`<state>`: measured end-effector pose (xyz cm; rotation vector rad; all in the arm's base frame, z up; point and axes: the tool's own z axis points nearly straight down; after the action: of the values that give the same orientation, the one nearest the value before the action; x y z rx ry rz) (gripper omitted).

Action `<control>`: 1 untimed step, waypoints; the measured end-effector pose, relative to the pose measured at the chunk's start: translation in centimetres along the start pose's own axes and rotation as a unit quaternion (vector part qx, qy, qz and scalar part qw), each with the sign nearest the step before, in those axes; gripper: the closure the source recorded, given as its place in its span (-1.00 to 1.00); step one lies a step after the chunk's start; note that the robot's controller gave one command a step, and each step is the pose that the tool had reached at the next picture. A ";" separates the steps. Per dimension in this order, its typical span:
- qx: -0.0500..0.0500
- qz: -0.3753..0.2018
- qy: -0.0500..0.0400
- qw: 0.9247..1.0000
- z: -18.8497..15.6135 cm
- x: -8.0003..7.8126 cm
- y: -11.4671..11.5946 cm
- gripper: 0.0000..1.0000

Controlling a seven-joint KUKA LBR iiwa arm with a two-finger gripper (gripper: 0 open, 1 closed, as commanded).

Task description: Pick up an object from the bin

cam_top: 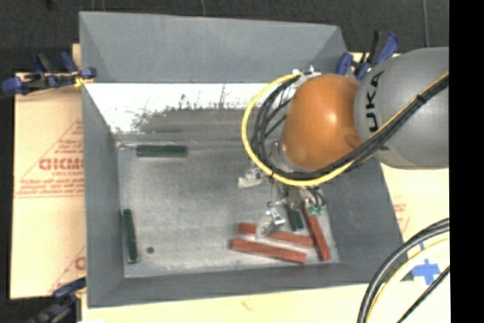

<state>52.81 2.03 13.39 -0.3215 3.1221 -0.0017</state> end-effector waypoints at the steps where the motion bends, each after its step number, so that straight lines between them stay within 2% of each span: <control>1: 0.000 -0.001 -0.003 1.000 3.4 0.2 -0.8 1.00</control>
Offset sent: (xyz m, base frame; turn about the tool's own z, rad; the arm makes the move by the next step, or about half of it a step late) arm 0.0000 0.0000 0.0000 0.0000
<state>52.77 1.22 9.97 -0.3247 3.1155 -0.0004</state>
